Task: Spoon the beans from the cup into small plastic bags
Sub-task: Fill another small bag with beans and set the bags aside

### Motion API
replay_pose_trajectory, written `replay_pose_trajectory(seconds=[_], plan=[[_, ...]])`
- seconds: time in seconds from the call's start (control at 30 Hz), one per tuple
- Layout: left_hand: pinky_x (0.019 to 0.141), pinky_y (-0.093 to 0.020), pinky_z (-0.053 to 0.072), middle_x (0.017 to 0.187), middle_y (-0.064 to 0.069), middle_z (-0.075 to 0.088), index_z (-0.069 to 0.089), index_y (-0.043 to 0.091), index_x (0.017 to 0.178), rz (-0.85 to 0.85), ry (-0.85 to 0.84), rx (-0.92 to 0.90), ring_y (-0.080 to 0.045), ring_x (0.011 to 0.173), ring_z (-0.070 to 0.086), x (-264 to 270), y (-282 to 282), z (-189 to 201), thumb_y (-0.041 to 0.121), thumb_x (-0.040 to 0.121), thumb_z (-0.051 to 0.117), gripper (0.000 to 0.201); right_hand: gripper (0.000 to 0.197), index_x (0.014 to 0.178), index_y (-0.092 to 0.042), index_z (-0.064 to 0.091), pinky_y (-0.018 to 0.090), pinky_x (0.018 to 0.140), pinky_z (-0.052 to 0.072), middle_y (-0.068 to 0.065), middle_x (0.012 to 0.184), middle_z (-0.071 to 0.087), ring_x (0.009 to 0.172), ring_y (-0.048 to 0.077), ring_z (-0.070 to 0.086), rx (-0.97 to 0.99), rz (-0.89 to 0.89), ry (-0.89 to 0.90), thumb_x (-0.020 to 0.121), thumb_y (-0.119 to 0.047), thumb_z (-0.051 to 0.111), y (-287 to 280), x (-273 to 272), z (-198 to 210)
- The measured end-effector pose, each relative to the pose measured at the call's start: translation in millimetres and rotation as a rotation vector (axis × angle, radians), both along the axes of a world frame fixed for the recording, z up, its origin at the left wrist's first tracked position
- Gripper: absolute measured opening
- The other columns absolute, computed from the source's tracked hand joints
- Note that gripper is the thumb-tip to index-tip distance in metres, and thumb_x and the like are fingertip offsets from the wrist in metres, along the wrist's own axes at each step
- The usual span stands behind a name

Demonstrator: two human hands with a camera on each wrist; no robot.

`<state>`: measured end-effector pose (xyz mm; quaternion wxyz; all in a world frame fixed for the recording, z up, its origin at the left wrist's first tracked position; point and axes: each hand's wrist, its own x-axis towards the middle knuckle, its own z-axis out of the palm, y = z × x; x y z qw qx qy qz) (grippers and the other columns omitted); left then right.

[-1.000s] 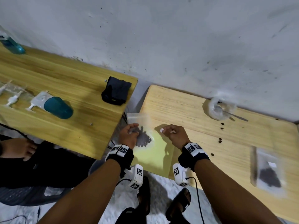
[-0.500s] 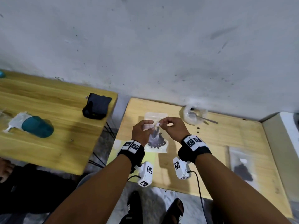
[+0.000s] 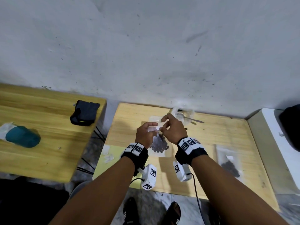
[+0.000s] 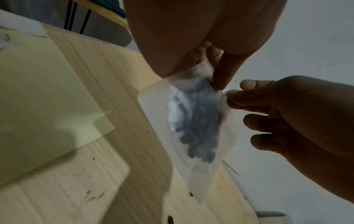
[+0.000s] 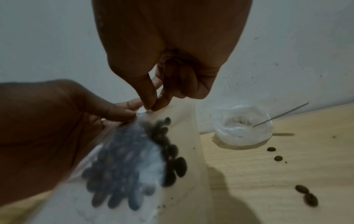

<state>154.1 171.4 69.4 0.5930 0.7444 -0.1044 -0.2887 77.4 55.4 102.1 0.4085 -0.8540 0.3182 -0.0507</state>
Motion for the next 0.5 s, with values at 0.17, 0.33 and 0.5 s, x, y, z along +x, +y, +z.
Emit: replay_pose_trajectory(seconds=[0.17,0.33,0.5], plan=[[0.062,-0.024,0.046,0.086,-0.006,0.069,0.072,0.011,0.094,0.069,0.122,-0.049,-0.018,0.070,0.057,-5,-7,7,-0.003,0.076,0.061,0.025,0.025,0.095,-0.032,0.048,0.023,0.053,0.033,-0.011,0.077,0.068,0.071,0.012,0.062,-0.123,-0.057,0.042,0.082,-0.024,0.067,1,-4,2],[0.058,-0.023,0.045,0.083,-0.006,0.070,0.071,0.021,0.080,0.127,0.055,-0.054,-0.011,0.057,0.056,-3,-6,-1,0.005,0.081,0.068,0.016,0.052,0.094,-0.023,0.046,0.031,0.065,0.041,-0.007,0.093,0.052,0.077,0.015,0.053,-0.062,-0.245,-0.049,0.066,-0.043,0.085,-3,-8,-8],[0.067,-0.017,0.050,0.085,-0.003,0.070,0.071,0.016,0.086,0.097,-0.022,-0.048,-0.012,0.074,0.064,-4,-4,-4,0.002,0.082,0.067,0.015,0.049,0.089,-0.019,0.049,0.031,0.068,0.045,-0.002,0.080,0.055,0.073,0.018,0.054,0.234,-0.327,-0.070,0.065,-0.038,0.087,-7,-13,-22]])
